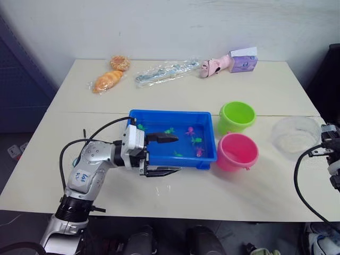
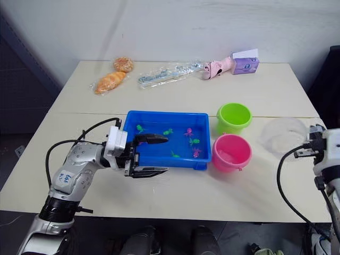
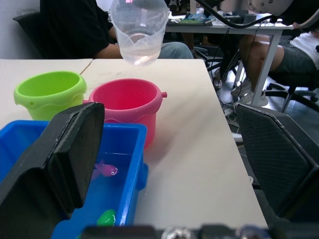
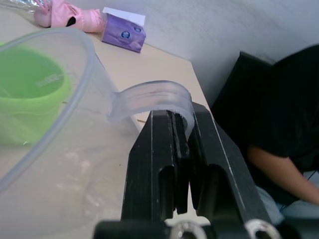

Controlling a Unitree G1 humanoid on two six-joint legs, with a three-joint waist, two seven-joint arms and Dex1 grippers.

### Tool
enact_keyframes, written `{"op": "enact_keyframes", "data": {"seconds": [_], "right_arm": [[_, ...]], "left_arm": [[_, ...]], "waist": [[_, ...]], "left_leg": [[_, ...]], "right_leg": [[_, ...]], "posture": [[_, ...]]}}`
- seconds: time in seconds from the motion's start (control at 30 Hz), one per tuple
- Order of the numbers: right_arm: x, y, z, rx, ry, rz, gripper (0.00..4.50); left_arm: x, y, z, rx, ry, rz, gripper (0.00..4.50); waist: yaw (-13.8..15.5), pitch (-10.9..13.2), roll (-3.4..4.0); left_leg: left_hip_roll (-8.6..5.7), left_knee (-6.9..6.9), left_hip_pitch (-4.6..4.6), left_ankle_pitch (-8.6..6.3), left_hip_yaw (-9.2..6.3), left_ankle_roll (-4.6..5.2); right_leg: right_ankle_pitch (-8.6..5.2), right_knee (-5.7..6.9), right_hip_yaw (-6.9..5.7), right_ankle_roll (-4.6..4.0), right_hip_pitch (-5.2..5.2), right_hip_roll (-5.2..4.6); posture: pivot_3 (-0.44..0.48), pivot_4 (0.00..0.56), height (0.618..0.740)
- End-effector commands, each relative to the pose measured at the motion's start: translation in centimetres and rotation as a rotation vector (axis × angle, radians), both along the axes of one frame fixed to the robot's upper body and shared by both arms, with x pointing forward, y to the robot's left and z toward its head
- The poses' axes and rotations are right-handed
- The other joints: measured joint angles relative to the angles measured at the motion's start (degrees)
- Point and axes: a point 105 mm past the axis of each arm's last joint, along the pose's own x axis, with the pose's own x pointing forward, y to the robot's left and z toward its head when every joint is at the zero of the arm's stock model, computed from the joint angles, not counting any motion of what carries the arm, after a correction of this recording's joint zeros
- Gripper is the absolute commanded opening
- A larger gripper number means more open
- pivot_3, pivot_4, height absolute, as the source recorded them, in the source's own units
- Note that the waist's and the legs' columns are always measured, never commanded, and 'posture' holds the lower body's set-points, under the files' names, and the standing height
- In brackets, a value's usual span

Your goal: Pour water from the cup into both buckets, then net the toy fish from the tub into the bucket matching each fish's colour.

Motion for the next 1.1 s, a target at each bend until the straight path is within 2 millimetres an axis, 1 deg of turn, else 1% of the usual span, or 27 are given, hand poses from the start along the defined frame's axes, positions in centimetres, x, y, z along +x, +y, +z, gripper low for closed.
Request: {"op": "enact_keyframes", "data": {"seconds": [0.03, 0.23, 0.4, 0.83, 1.1], "right_arm": [[0.1, 1.3, 1.8, -0.115, -0.035, 0.024, 0.05], [1.0, 2.9, 1.7, -0.279, -0.009, 0.075, 0.05], [1.6, 3.6, 1.5, -0.338, -0.014, 0.102, 0.05], [2.5, 3.6, 1.4, -0.526, -0.067, 0.08, 0.05], [2.5, 3.5, 1.4, -0.593, -0.099, 0.067, 0.05]], "left_arm": [[0.0, -0.6, 1.0, -0.026, -0.034, -0.017, 4.5], [-0.1, -0.8, 0.8, -0.028, -0.03, -0.017, 4.5], [-0.1, -0.9, 0.7, -0.031, -0.032, -0.009, 4.5], [-0.1, -1.0, 0.6, -0.036, -0.042, 0.008, 4.5], [-0.2, -1.1, 0.5, -0.038, -0.045, 0.011, 4.5]], "waist": [[0.04, 0.01, -0.02], [0.05, 0.01, -0.02], [0.06, 0.02, -0.03], [0.0, 0.04, -0.06], [0.04, 0.04, -0.07]], "left_leg": [[0.0, 0.0, -0.01, 0.0, 0.0, 0.0], [-0.01, 0.03, -0.02, 0.01, 0.0, -0.01], [-0.01, 0.06, -0.02, 0.02, 0.0, -0.02], [-0.01, 0.09, -0.02, 0.03, 0.0, -0.02], [0.0, 0.09, -0.02, 0.08, 0.0, -0.04]], "right_leg": [[0.0, 0.0, 0.0, 0.0, 0.0, 0.0], [0.0, -0.01, -0.01, 0.01, 0.0, 0.0], [0.0, -0.01, -0.01, 0.01, 0.0, 0.01], [0.0, -0.01, -0.01, 0.02, 0.02, 0.01], [0.0, -0.01, -0.01, 0.01, 0.03, 0.03]], "posture": [[0.0, 0.15, 0.74], [0.0, 0.15, 0.74], [0.0, 0.15, 0.74], [0.0, 0.15, 0.74], [0.0, 0.15, 0.74]]}}
